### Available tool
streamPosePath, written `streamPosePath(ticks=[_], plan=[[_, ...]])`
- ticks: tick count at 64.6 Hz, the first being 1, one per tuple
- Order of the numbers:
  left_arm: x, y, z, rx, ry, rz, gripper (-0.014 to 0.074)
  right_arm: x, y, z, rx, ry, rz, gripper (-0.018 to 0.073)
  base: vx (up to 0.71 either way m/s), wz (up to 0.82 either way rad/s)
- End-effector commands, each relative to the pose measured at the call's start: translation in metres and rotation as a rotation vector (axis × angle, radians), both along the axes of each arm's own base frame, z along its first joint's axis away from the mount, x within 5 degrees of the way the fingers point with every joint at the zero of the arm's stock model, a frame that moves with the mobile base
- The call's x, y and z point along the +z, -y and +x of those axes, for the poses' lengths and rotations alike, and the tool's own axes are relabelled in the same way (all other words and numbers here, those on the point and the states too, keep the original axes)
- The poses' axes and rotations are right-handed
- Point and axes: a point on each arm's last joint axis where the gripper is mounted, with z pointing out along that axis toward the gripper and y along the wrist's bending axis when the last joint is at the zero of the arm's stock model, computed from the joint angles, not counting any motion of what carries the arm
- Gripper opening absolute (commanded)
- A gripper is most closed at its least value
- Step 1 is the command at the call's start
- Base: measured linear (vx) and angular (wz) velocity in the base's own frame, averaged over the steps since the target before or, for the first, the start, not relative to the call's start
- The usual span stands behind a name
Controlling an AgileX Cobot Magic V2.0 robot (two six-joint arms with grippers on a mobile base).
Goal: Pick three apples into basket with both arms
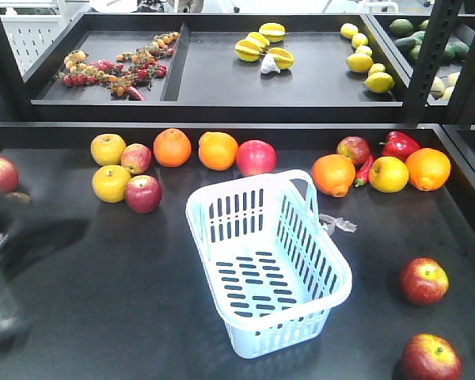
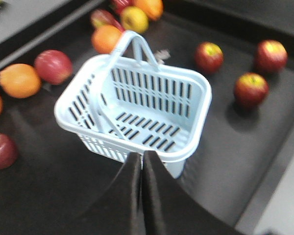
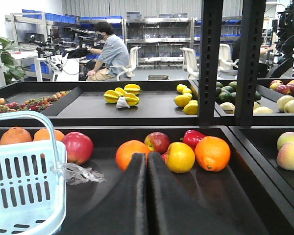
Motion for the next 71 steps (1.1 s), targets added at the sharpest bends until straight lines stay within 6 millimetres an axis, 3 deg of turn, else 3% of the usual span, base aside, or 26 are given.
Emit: streamPosePath(ticks=[1,11,17,23,41,46,50,55,64,71], plan=[[-0.014,-0.018,-0.024,0.138,0.123,-0.185,-0.0008,0.004,0.0,0.001,0.004,0.049,-0.011,-0.0009,0.0,0.0],[-0.067,-0.041,-0.056,0.256,0.175,-0.329,-0.0008,0.004,0.0,0.001,0.004,0.049,-0.011,-0.0009,0.0,0.0],[-0.094,-0.049,-0.065,0.292,0.196,-0.362,-0.0008,0.005,0.0,0.001,0.005,0.058,0.004,-0.0009,0.0,0.0],[-0.113,-0.051,-0.068,0.308,0.183,-0.37,-0.0008,0.01,0.0,0.0,0.016,0.112,0.19,-0.0009,0.0,0.0],[-0.122,-0.052,-0.067,0.325,0.168,-0.38,-0.0008,0.023,0.009,-0.003,0.02,0.28,0.68,-0.0009,0.0,0.0],[-0.121,-0.052,-0.067,0.326,0.17,-0.382,-0.0008,0.039,0.01,-0.006,0.044,0.33,0.796,-0.0008,0.0,0.0],[-0.122,-0.052,-0.067,0.325,0.167,-0.38,-0.0008,0.063,0.006,-0.011,0.081,0.315,0.732,-0.0007,0.0,0.0],[-0.122,-0.052,-0.067,0.324,0.166,-0.379,-0.0008,0.101,-0.001,-0.02,0.1,0.257,0.523,-0.0006,0.0,0.0],[-0.122,-0.052,-0.067,0.326,0.169,-0.381,-0.0008,0.155,-0.005,-0.018,0.059,-0.033,0.273,0.0006,0.0,0.0],[-0.122,-0.052,-0.067,0.326,0.169,-0.381,-0.0008,0.176,-0.001,-0.002,0.001,-0.268,0.086,0.0064,0.0,0.0]])
